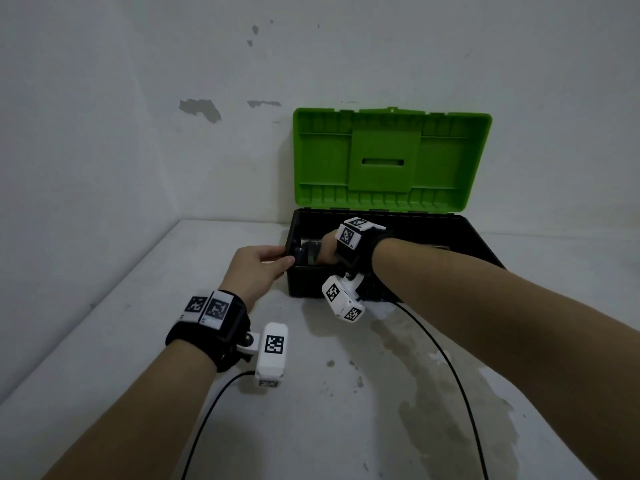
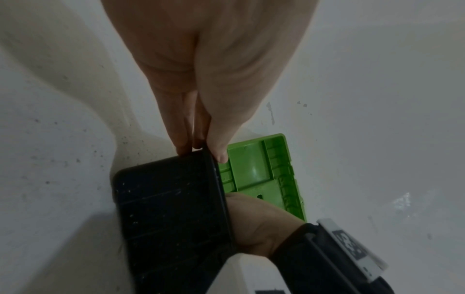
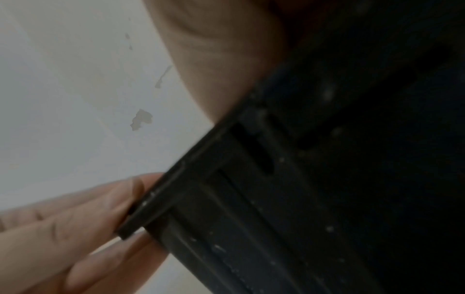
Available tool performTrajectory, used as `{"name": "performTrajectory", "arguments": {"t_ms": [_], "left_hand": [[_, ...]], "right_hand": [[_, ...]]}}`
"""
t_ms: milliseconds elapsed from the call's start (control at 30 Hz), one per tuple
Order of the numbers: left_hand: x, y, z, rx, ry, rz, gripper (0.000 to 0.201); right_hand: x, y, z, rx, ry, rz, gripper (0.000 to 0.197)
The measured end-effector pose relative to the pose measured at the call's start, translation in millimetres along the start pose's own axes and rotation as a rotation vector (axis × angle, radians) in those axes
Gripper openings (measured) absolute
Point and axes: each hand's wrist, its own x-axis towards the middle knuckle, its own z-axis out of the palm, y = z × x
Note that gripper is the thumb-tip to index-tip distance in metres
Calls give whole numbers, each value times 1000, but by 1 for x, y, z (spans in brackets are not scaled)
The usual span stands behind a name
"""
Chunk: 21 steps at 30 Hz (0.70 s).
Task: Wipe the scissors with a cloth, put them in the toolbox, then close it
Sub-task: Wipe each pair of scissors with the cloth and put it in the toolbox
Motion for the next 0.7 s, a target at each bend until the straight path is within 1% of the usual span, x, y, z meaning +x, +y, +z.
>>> {"name": "performTrajectory", "arguments": {"t_ms": [33, 67, 100, 133, 167, 233, 367, 467, 533, 600, 700], "left_hand": [[0, 0, 0, -2, 1, -2, 34], [0, 0, 0, -1, 2, -6, 34], [1, -1, 0, 0, 5, -10, 34], [0, 0, 0, 4, 7, -14, 35], [1, 0, 0, 9, 8, -17, 35], [0, 3, 0, 33, 2, -23, 34], [3, 18, 1, 147, 3, -50, 35], [14, 36, 4, 308, 39, 4, 37], [24, 53, 9, 366, 48, 42, 37], [39, 72, 16, 381, 52, 76, 38], [67, 96, 23, 411, 65, 109, 44]], "right_hand": [[7, 2, 2, 48, 36, 37, 27], [10, 5, 2, 86, 44, 63, 31], [9, 7, -1, 92, 77, 33, 32], [6, 12, -2, 148, 77, 21, 33], [-2, 15, -8, 210, 68, 4, 34], [-18, 29, -19, 380, 125, -40, 36], [-49, 71, -36, 602, 322, -27, 24], [-73, 115, -47, 661, 502, 23, 15], [-83, 146, -53, 681, 626, 78, 13], [-88, 176, -61, 660, 734, 178, 20], [-82, 210, -73, 624, 821, 331, 46]]}}
